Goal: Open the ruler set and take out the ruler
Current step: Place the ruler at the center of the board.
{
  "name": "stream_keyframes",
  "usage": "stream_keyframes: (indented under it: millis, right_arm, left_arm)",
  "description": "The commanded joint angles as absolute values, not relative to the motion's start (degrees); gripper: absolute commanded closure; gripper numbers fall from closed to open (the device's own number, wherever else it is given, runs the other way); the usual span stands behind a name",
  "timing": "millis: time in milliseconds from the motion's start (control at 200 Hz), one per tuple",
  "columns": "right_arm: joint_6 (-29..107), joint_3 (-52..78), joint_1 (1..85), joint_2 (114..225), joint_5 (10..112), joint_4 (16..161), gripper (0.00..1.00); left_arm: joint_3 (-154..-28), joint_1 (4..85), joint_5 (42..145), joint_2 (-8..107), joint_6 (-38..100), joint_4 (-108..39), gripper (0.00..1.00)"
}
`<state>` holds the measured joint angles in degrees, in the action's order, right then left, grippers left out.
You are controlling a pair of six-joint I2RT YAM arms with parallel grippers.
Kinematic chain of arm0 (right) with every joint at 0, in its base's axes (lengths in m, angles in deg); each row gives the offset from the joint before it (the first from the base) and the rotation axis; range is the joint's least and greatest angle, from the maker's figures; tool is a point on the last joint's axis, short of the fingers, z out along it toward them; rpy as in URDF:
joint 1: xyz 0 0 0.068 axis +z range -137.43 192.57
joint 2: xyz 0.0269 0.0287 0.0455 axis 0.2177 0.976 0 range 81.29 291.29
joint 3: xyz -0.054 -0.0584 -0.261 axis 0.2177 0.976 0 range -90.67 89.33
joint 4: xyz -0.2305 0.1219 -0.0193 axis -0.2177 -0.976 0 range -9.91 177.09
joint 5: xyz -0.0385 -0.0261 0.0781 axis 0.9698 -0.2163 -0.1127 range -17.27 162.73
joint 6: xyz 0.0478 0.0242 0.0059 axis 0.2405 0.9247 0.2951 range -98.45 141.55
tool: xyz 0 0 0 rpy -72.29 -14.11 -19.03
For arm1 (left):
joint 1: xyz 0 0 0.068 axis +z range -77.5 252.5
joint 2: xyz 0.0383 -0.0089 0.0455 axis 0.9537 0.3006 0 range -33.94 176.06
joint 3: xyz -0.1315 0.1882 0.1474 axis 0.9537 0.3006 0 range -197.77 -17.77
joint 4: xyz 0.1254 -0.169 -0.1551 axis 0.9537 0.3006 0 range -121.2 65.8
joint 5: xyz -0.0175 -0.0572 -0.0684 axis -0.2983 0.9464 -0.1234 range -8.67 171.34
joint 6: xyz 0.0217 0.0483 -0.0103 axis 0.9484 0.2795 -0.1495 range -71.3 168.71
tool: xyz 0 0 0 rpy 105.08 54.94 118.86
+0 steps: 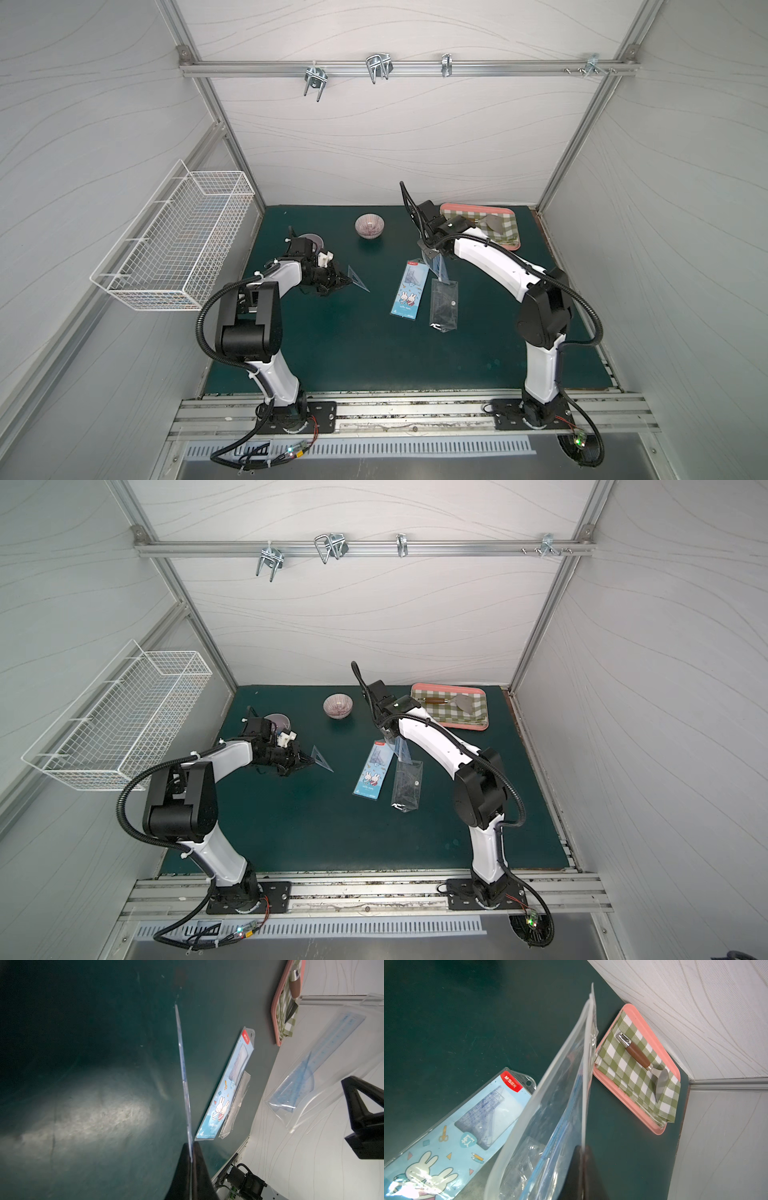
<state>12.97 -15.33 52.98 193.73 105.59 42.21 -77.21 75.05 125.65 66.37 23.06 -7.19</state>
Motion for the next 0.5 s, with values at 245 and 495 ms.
stream_keyframes:
  millis: [245, 495]
  right_arm:
    - [12.41, -16.0, 52.8, 190.34, 105.02, 42.89, 1.0]
    - [12.41, -15.78, 52.83, 189.86, 105.22, 42.62, 1.0]
  left_arm:
    - [-81.82, 75.23, 121.47, 70.16, 26.15, -5.92, 1.0]
    - [-83.15, 75.16, 118.56, 71.24, 27.17, -2.91, 0.83]
